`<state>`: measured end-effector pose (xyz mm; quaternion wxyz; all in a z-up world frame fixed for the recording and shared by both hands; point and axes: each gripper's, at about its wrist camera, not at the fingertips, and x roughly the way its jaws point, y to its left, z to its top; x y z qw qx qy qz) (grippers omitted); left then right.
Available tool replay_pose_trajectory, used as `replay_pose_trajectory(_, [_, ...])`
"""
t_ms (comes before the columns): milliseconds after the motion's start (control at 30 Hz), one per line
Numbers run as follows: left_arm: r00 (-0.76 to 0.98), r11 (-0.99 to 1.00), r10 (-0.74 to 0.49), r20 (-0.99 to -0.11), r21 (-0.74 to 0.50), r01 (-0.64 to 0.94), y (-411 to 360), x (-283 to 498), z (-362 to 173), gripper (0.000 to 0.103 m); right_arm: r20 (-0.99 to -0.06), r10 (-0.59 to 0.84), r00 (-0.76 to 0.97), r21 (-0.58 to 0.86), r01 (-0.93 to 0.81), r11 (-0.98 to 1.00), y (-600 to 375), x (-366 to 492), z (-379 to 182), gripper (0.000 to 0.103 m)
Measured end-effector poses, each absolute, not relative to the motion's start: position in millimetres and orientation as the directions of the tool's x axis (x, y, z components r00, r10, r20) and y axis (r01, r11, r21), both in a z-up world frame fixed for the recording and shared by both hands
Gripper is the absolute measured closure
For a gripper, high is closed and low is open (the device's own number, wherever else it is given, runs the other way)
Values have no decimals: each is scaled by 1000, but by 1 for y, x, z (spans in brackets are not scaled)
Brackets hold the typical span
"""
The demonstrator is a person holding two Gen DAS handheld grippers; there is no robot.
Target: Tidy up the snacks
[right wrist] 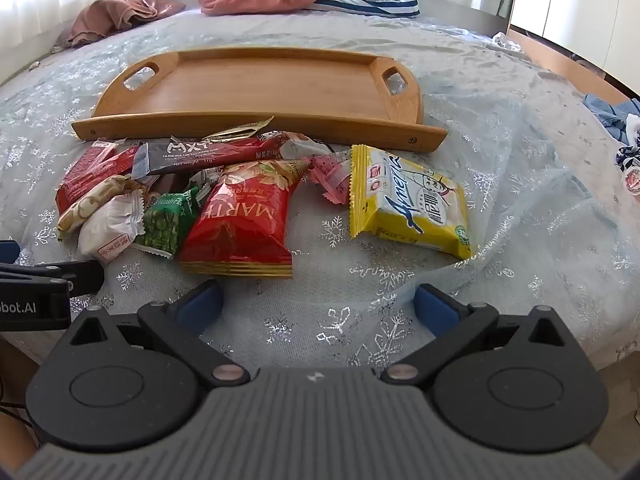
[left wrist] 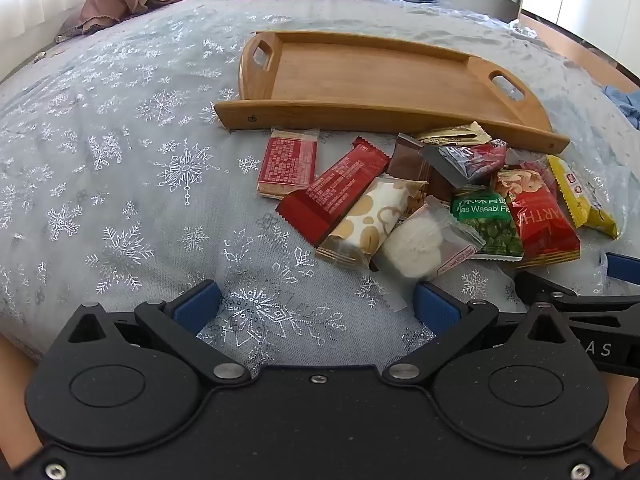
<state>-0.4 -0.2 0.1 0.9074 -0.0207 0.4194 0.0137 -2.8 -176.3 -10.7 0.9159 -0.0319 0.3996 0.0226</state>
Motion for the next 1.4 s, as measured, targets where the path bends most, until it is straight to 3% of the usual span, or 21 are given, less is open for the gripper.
replay_pose_trajectory(1400, [638,999,7,-770,-26,-42,0,0,0,0,-735,15,678,-42,-68,997,-177,-3,-11,0])
